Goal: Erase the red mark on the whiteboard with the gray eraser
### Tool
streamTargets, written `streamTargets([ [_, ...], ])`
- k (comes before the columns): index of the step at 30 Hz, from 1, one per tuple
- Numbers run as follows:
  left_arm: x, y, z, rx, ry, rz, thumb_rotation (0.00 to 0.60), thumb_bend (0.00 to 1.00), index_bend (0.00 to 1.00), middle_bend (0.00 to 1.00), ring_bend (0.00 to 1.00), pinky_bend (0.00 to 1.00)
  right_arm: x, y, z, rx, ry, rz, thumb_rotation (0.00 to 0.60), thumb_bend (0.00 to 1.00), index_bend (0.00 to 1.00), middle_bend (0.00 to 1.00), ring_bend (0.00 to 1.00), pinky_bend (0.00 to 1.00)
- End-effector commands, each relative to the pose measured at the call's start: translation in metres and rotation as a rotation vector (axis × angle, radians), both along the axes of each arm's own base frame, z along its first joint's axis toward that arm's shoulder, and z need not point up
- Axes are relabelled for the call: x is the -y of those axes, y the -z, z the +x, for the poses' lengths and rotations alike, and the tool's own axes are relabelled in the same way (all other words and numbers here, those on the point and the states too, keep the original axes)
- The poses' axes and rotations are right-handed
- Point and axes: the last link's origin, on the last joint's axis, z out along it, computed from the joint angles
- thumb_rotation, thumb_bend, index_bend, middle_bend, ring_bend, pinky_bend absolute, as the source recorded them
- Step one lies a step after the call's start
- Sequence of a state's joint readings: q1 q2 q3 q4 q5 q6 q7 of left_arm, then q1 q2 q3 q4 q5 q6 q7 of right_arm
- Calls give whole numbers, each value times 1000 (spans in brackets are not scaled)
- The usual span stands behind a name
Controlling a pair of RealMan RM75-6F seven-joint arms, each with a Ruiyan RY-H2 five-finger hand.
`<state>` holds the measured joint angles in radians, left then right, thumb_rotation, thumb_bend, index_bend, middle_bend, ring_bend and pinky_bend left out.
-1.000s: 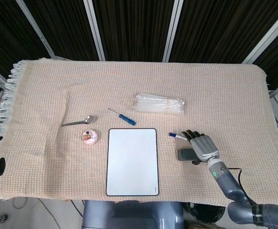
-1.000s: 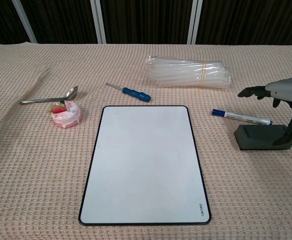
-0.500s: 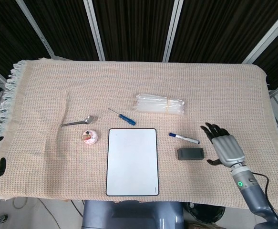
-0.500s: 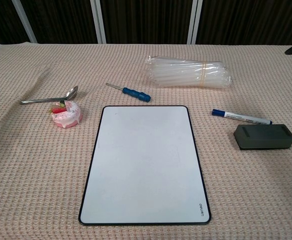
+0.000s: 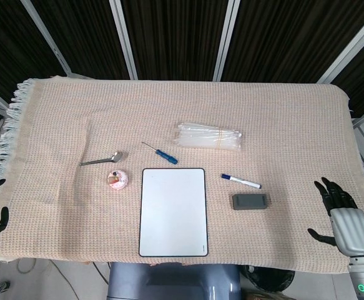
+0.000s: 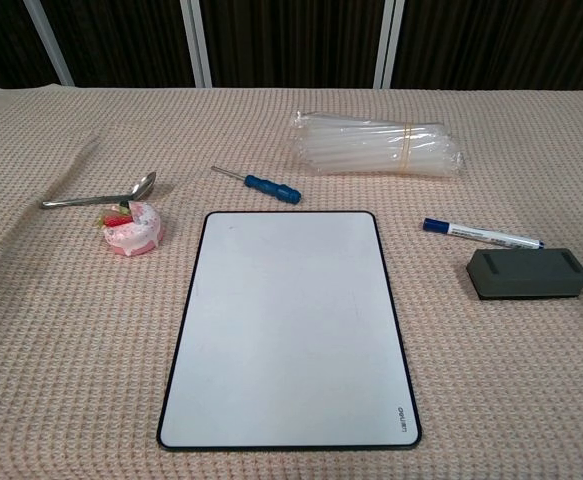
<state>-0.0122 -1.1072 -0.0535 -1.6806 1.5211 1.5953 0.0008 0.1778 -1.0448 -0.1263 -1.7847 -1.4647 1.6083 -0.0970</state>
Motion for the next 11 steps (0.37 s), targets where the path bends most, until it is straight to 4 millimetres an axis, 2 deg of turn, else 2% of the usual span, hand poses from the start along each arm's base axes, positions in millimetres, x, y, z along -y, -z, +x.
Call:
streamTargets([
  [1,0,0,0,0,1,0,600,490,174,8,0,43,-11,2,-8,2,-9,-64,600,40,0,23,67,165],
  [11,1,-1,0,-7,4,-3,600,490,174,8,0,43,-9,5,-19,-24,-14,-119,600,40,0,23,66,165],
])
